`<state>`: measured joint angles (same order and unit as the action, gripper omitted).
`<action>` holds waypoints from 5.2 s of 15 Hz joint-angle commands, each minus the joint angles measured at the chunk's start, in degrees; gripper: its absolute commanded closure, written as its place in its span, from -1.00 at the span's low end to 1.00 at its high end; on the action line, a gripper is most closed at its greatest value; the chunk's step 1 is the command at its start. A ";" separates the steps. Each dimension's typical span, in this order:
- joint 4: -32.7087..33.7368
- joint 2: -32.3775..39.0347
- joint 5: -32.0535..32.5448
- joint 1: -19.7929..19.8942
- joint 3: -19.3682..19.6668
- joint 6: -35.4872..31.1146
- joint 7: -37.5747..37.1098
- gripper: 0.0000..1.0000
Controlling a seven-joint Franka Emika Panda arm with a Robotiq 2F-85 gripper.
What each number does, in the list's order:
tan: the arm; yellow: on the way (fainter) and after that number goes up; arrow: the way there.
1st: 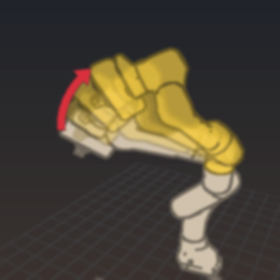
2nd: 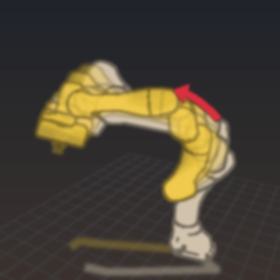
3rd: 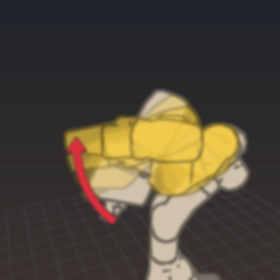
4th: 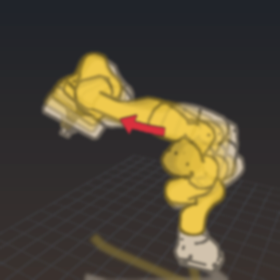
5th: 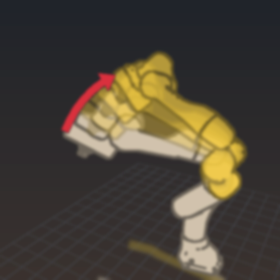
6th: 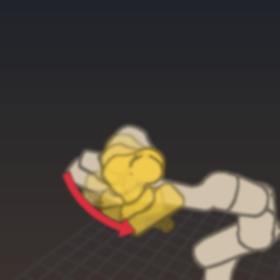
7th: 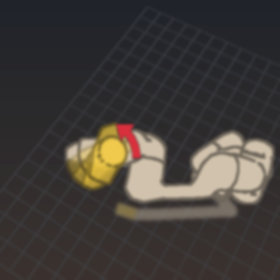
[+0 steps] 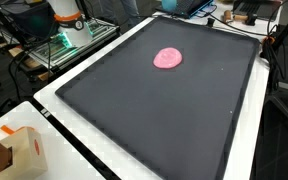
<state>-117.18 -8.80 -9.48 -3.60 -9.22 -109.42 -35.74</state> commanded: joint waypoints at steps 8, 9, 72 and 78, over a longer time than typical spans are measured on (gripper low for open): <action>-5.31 1.32 -23.62 1.47 10.50 -0.84 45.61 0.49; -6.13 1.60 -25.91 1.76 11.36 -0.70 50.11 0.49; -8.98 30.65 -49.36 8.92 14.86 -16.28 79.11 0.49; -10.08 29.99 -49.18 9.64 15.53 -16.90 77.65 0.49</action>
<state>-126.04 19.10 -61.30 6.47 5.74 -119.85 42.72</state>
